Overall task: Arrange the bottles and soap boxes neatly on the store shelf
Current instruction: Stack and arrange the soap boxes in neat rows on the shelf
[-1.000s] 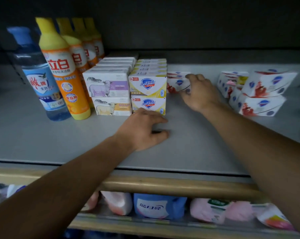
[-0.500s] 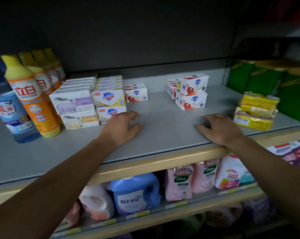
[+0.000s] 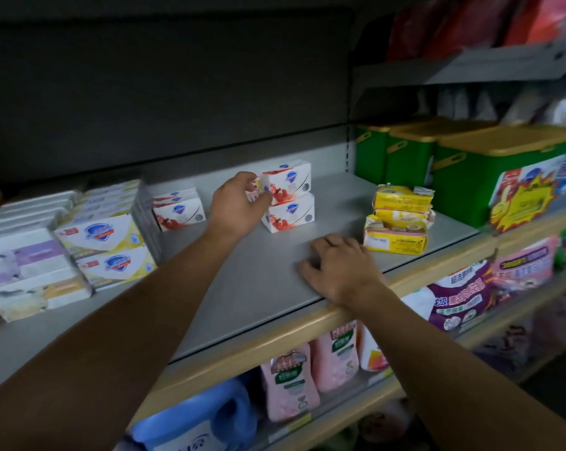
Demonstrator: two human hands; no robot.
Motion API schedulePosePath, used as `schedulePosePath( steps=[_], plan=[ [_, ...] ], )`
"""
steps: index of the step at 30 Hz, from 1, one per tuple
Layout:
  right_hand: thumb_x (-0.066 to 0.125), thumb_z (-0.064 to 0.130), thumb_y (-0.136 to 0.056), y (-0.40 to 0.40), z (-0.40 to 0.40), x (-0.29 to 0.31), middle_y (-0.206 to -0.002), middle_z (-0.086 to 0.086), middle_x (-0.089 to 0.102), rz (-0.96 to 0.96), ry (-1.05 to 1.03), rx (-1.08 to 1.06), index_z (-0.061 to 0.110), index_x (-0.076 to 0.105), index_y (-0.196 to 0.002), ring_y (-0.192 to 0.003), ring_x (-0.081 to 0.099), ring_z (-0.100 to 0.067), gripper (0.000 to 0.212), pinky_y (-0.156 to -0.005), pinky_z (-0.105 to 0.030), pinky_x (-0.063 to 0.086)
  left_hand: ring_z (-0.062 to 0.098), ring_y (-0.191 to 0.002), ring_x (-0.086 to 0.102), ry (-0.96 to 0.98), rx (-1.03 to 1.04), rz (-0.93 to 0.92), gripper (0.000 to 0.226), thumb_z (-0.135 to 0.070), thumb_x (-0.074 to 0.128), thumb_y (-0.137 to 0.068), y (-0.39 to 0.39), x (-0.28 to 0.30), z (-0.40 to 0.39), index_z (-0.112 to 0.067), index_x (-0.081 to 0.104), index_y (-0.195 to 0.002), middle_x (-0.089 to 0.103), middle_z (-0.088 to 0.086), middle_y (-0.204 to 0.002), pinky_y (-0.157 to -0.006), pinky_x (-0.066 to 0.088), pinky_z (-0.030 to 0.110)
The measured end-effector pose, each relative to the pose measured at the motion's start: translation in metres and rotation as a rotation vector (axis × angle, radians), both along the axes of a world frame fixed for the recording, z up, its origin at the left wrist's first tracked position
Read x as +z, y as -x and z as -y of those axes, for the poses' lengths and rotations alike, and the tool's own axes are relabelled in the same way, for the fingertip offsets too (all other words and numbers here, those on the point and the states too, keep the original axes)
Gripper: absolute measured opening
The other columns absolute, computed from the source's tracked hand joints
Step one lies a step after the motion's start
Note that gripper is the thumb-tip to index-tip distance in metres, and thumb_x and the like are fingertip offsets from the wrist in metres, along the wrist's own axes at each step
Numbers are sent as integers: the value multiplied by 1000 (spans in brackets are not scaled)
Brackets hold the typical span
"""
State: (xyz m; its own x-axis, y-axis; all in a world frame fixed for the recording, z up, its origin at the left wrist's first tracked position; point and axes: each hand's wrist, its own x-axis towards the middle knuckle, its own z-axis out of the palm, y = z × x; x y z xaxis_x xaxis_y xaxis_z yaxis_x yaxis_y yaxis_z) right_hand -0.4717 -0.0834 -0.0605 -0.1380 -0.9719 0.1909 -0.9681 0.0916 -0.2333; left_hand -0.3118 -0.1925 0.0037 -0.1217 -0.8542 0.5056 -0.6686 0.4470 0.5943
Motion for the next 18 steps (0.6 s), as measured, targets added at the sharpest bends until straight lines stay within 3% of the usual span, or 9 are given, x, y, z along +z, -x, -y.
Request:
schedulePosePath(
  steps=[6,11,15,18],
  plan=[
    [37,60,-91,2,2,-5,-133,-1,50,13,59,16,24,53,-129,-126,41,-28,55,-107,-40,29,27,-113,58,-96,59,-126,63,-33,75,-79,39,-8,42,-10,50,-132,60,10,-126,-95,45,33],
    [38,61,-89,4,3,-6,-132,0,51,23,73,17,25,54,-128,-126,41,-26,55,-106,-41,30,26,-96,61,-62,111,-149,27,-29,74,-79,42,-11,49,-12,62,-96,64,11,-107,-81,47,29],
    [37,61,-89,4,1,-4,-133,0,51,21,53,13,26,53,-129,-125,42,-27,55,-105,-40,31,20,-92,63,-47,24,-231,23,-28,74,-79,16,-5,23,-16,66,-96,67,4,-102,-80,48,28],
    [39,59,-88,1,-1,-1,-132,0,53,29,41,-6,27,55,-128,-125,44,-27,54,-105,-38,32,17,-90,67,-134,-86,-303,17,-26,74,-83,-25,-10,-12,-22,65,-97,69,-2,-96,-84,56,37]
  ],
)
